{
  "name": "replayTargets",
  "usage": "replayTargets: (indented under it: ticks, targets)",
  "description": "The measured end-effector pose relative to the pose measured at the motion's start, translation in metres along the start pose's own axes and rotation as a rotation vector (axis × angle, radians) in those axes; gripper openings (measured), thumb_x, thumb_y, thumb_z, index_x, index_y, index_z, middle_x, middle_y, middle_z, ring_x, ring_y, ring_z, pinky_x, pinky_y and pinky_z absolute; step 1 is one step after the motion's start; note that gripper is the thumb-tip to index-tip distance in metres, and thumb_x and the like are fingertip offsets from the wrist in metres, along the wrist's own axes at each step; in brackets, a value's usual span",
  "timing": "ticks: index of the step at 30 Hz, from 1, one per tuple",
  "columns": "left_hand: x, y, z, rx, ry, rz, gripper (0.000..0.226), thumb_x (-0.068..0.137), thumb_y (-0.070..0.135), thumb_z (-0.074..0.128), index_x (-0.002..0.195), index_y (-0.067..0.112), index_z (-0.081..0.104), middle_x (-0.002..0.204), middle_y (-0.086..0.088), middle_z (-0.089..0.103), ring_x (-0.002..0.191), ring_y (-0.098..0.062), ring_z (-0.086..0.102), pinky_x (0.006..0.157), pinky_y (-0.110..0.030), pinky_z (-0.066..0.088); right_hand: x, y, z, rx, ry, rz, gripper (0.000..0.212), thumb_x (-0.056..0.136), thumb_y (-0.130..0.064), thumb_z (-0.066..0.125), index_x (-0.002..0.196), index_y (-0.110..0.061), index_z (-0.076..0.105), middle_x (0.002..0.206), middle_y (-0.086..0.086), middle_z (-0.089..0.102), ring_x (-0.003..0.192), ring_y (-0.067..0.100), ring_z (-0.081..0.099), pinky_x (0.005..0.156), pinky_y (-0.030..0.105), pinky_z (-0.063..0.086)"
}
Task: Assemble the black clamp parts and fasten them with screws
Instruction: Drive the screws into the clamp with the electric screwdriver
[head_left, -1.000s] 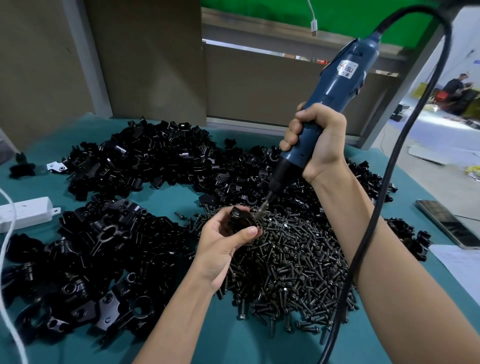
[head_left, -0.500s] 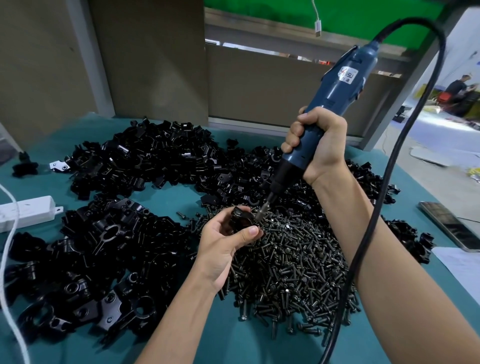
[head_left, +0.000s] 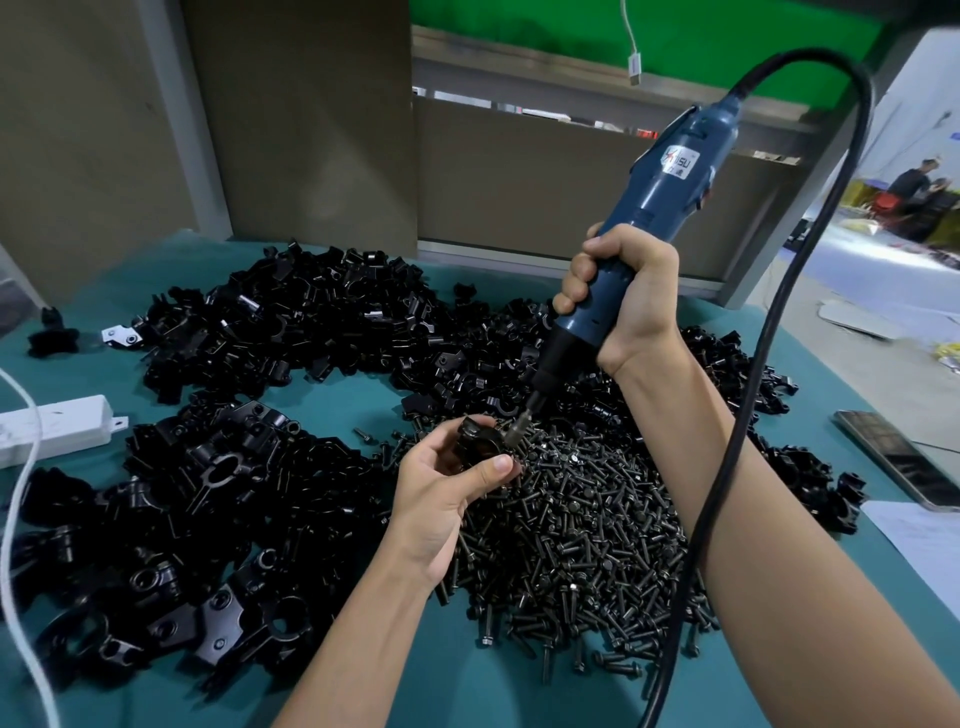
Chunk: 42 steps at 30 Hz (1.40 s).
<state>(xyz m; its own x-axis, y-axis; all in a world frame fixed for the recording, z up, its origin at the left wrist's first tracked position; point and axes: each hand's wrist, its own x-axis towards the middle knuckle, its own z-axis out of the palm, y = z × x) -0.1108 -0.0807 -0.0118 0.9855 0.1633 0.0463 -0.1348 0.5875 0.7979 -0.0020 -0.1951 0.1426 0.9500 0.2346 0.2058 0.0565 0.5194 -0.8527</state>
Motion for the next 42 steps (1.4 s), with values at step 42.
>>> replayTargets:
  ticks: [42]
  targets:
    - [0.0,0.007,0.0,0.102,0.023,0.06,0.042,0.057,0.011,0.09,0.095,0.026,0.078,0.094,-0.006,0.074,0.092,-0.022,0.071,0.087,-0.032,0.058,-0.004,0.0,-0.008,0.132,-0.063,0.025,0.014,0.071,-0.006,0.049,0.082,-0.014,0.052,0.051,-0.002,0.041,0.041,0.013,0.037,0.045,0.021,0.036]
